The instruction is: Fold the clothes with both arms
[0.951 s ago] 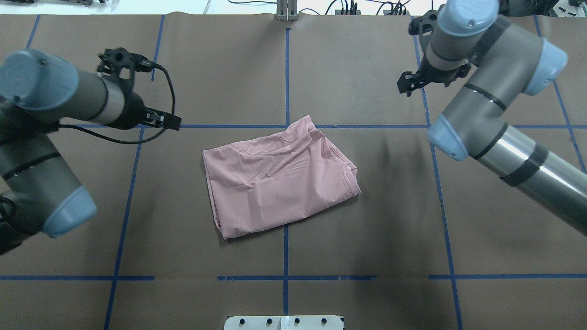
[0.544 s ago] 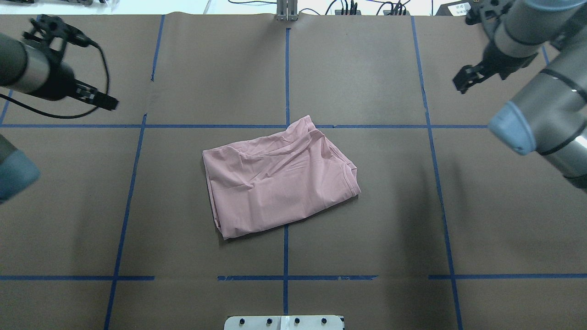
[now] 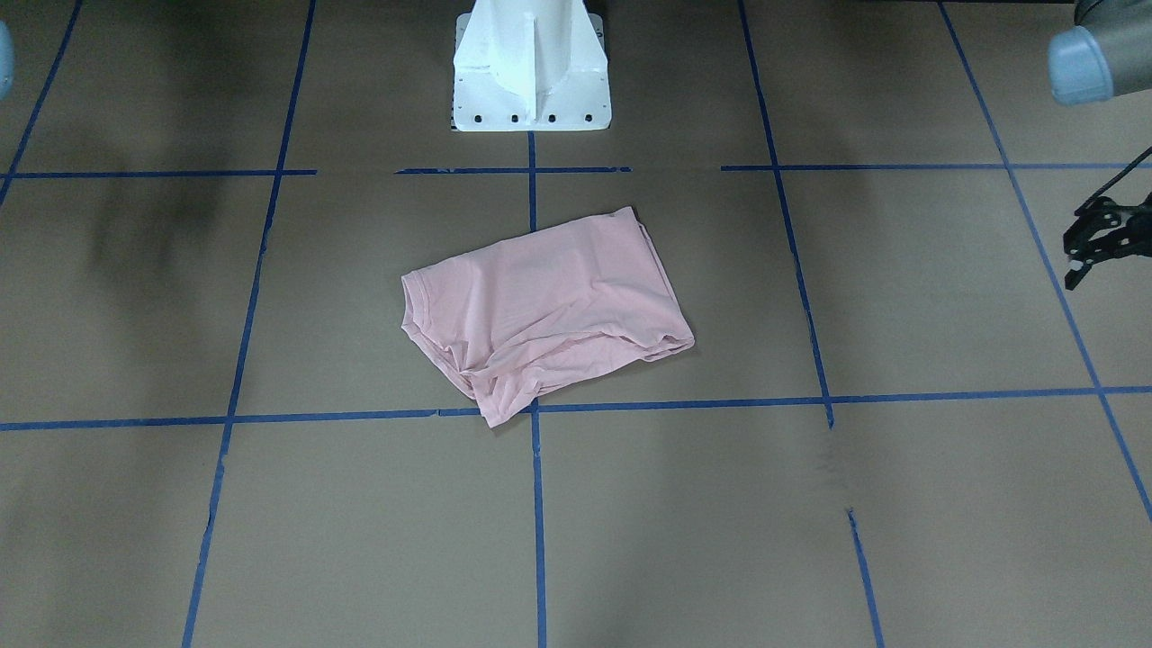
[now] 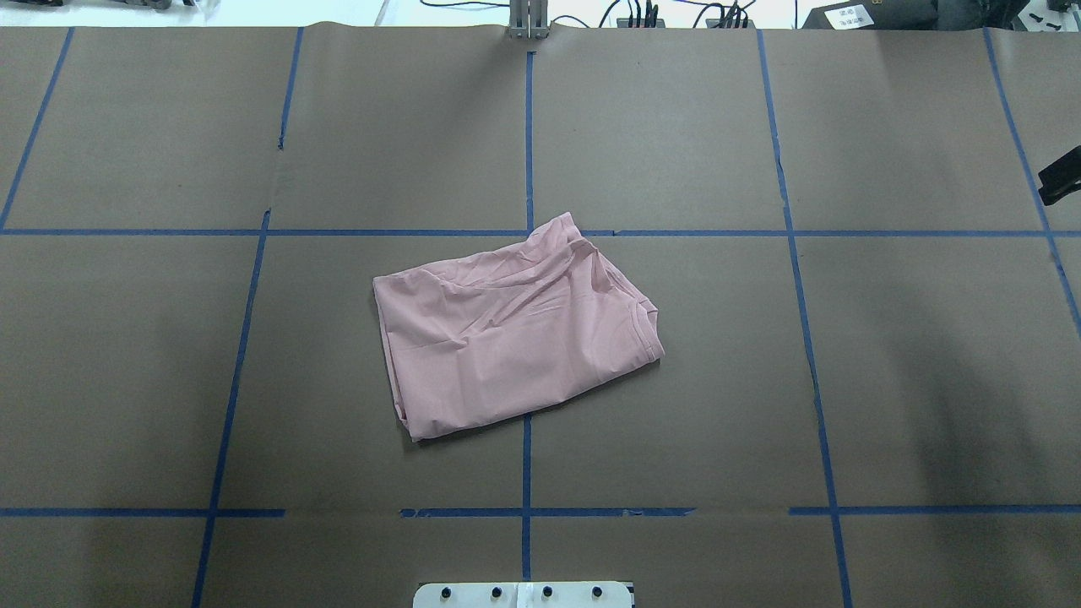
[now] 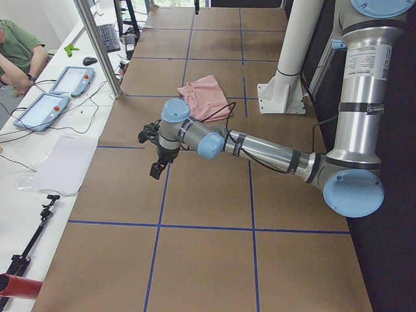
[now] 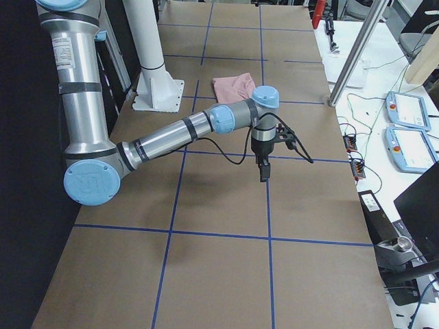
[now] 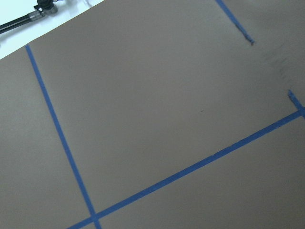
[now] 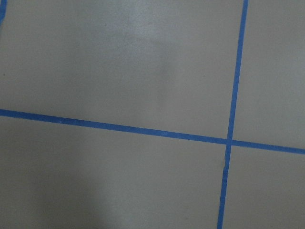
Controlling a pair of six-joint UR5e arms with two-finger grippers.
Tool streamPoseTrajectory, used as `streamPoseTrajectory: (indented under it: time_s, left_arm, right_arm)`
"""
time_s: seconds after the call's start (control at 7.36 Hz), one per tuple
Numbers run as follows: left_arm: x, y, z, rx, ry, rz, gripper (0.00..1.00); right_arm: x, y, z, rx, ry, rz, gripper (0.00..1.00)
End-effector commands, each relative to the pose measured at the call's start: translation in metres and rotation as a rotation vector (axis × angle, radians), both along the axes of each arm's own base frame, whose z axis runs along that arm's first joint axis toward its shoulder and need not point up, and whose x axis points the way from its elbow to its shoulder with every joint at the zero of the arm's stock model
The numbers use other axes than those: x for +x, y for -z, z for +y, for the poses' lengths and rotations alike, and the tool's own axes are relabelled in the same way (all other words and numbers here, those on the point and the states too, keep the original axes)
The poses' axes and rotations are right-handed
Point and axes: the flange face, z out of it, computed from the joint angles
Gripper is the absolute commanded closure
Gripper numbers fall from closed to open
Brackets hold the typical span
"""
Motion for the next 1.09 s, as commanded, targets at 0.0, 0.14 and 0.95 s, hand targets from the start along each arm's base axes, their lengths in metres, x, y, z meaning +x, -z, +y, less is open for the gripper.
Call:
streamPoseTrajectory:
  time_s: [0.0,0.14,0.95]
  left_arm:
    - [-0.068,-0.036,0.002,-0.058,0.111,0.029,0.00]
    - [-0.069,-0.056,0.006,-0.112,0.084,0.110,0.00]
    - [-0.072,-0.129,0.034,-0.226,0.011,0.156,0.00]
  right_arm:
    - [0.053,-0.027,0.021,-0.071,-0.061,-0.102,0.00]
    - [0.073,-0.052,0.038,-0.063,-0.028,-0.083,0.00]
    - [0.114,-0.157,0.096,-0.084,0.004,-0.088,0.00]
